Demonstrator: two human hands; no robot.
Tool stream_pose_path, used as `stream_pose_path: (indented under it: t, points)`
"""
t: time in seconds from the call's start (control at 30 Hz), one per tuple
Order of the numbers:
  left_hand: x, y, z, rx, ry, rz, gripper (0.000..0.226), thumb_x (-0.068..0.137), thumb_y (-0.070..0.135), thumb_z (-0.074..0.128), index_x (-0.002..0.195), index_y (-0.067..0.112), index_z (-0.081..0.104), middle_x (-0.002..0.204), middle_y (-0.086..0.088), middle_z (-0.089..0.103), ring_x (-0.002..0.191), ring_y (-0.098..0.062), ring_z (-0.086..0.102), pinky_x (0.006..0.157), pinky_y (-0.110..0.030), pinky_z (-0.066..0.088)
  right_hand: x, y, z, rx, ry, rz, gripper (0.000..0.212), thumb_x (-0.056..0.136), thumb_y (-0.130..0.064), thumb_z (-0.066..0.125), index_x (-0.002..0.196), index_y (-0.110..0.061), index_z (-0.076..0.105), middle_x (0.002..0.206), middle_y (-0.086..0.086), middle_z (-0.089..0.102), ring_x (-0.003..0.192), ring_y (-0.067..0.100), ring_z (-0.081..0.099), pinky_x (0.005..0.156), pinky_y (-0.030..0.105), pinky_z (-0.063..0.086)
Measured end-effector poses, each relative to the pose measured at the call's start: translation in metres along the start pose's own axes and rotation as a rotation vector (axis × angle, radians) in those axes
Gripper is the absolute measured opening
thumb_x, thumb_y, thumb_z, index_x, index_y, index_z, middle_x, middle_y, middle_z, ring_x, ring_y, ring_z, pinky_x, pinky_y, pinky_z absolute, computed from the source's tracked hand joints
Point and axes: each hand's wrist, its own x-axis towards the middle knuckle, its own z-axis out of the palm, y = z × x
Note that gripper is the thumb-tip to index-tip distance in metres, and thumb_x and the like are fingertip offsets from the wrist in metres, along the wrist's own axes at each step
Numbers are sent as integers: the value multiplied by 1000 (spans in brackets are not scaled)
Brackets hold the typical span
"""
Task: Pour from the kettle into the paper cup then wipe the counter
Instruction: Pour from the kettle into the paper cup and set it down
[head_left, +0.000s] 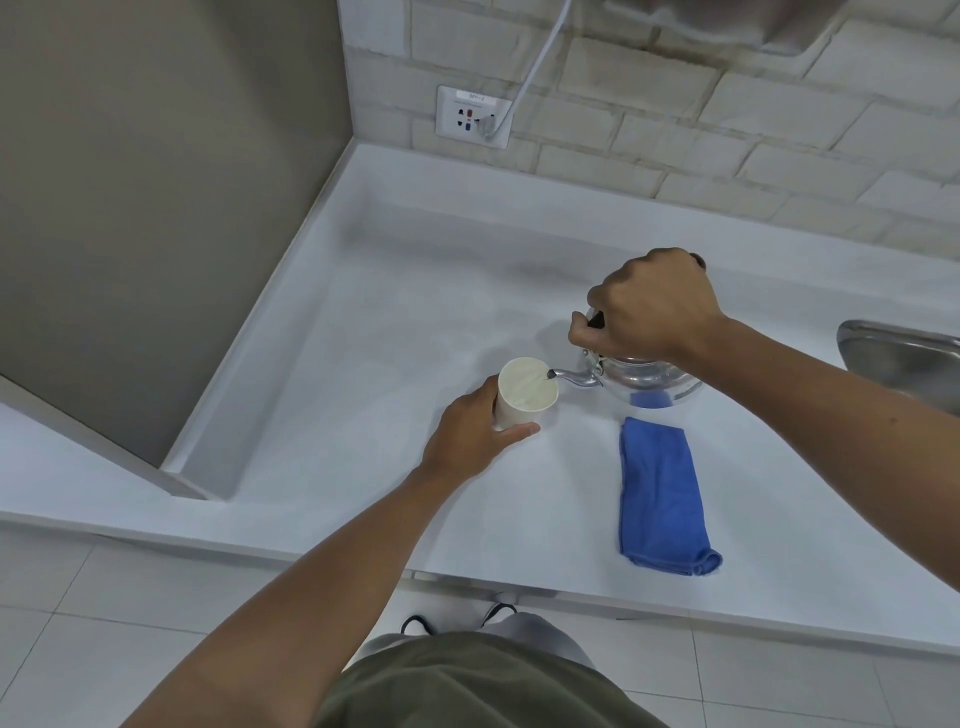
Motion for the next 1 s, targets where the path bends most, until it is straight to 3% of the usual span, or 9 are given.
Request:
stream_pose_path:
  t: [0.4, 0.7, 0.9, 1.0]
  points:
    - [0, 1, -1, 10, 8, 5, 70, 76, 55, 81, 133, 26, 52, 96, 18, 59, 86, -8, 56, 71, -20, 41, 2, 0, 0, 4, -12, -25, 47, 78, -41, 42, 43, -9, 44, 36, -1, 33, 35, 16, 13, 53, 16, 23]
    - [0, -1, 1, 5, -3, -5, 70, 75, 59, 79, 132, 29, 50, 104, 13, 67, 93, -12, 62, 77, -28, 51, 3, 0, -1, -5, -13, -23, 47, 77, -41, 43, 43, -9, 45, 37, 0, 34, 35, 17, 16, 53, 17, 25]
    - [0, 0, 0, 7, 1, -1, 69, 76, 58, 79, 132, 29, 51, 96, 19, 60, 88, -8, 59, 72, -20, 44, 3, -1, 0, -7, -24, -28, 48, 77, -43, 42, 44, -8, 46, 37, 0, 35, 35, 18, 18, 53, 17, 24]
    - [0, 0, 0, 11, 3, 3, 68, 76, 57, 79, 132, 28, 51, 94, 20, 58, 85, -7, 56, 68, -10, 39, 3, 0, -1, -1, -21, -22, 47, 77, -43, 40, 44, -9, 45, 37, 0, 36, 36, 18, 16, 53, 16, 22]
